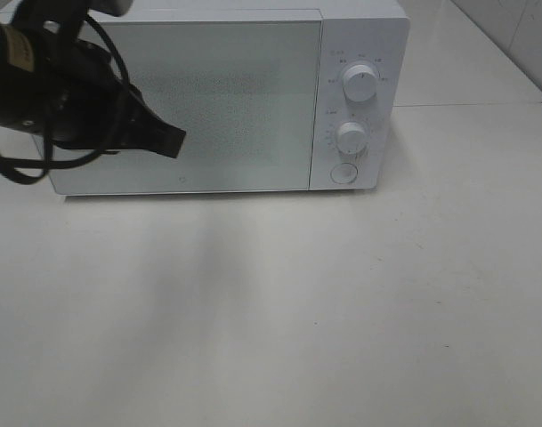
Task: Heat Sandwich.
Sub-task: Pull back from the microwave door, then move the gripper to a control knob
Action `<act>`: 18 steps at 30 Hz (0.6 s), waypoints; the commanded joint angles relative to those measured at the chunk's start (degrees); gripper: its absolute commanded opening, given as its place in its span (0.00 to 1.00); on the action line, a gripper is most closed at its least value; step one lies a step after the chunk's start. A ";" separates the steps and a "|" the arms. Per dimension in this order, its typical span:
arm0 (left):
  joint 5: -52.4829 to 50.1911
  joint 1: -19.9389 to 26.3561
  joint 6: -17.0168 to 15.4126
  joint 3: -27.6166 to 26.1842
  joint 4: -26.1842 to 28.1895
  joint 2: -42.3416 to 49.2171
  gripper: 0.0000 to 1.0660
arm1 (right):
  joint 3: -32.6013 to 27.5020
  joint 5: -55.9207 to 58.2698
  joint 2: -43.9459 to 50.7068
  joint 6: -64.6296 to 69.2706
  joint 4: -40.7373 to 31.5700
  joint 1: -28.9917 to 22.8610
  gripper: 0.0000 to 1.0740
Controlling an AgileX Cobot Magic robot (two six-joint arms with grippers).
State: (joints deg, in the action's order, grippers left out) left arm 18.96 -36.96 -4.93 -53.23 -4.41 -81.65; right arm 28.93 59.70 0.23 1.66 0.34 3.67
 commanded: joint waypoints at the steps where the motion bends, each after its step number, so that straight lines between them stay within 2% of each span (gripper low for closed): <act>1: 6.99 1.20 -1.60 0.00 -0.97 5.10 0.00 | -0.11 -0.17 1.49 0.17 0.11 0.23 0.40; 4: 10.54 2.86 -1.60 0.00 -0.92 7.39 0.02 | -0.11 -0.17 1.49 0.17 0.11 0.23 0.40; 8: 19.19 9.51 -1.15 0.00 -0.92 12.89 0.23 | -0.11 -0.17 1.49 0.17 0.11 0.23 0.40; 9: 19.19 9.51 -1.15 0.00 -0.92 12.89 0.23 | -0.11 -0.17 1.49 0.17 0.11 0.23 0.40; 10: 22.52 12.61 -1.15 0.00 -0.92 15.36 0.36 | -0.11 -0.17 1.49 0.17 0.11 0.23 0.40; 12: 25.50 15.58 -1.15 0.00 -0.86 17.93 0.49 | -0.11 -0.17 1.49 0.17 0.11 0.23 0.40; 13: 26.81 17.02 -1.15 0.00 -0.80 19.08 0.56 | -0.11 -0.17 1.49 0.17 0.11 0.23 0.40; 14: 26.81 17.02 -1.15 0.00 -0.80 19.08 0.56 | -0.11 -0.17 1.49 0.17 0.11 0.23 0.40; 15: 30.14 20.34 -1.15 0.00 -0.69 21.94 0.71 | -0.11 -0.17 1.49 0.17 0.11 0.23 0.40; 17: 33.00 23.61 -1.20 0.06 -0.69 24.75 0.82 | -0.11 -0.17 1.49 0.17 0.11 0.23 0.40; 18: 34.49 24.87 -1.20 0.11 -0.69 26.41 0.84 | -0.11 -0.17 1.49 0.17 0.11 0.23 0.40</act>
State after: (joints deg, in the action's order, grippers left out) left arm 50.65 -13.81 -6.07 -53.23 -5.21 -57.87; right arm 28.93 59.70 0.23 1.66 0.34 3.67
